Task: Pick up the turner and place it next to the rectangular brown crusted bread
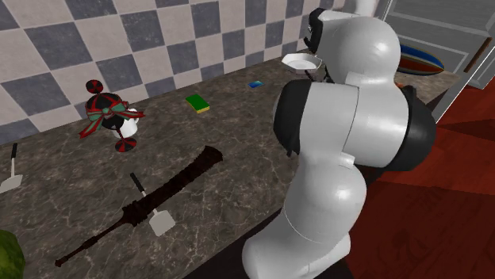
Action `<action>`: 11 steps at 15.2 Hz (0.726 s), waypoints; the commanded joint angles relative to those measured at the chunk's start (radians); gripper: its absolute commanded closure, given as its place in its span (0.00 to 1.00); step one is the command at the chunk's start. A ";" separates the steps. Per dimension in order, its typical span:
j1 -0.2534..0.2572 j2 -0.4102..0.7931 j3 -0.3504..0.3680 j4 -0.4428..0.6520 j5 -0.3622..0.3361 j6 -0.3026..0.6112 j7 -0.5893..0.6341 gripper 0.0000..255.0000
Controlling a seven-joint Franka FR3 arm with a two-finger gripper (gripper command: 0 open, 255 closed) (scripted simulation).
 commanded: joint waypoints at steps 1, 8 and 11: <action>-0.028 0.069 -0.038 0.064 0.044 -0.012 -0.077 1.00; -0.199 0.348 -0.100 0.355 0.237 -0.110 -0.298 1.00; -0.296 0.461 -0.093 0.485 0.309 -0.154 -0.361 1.00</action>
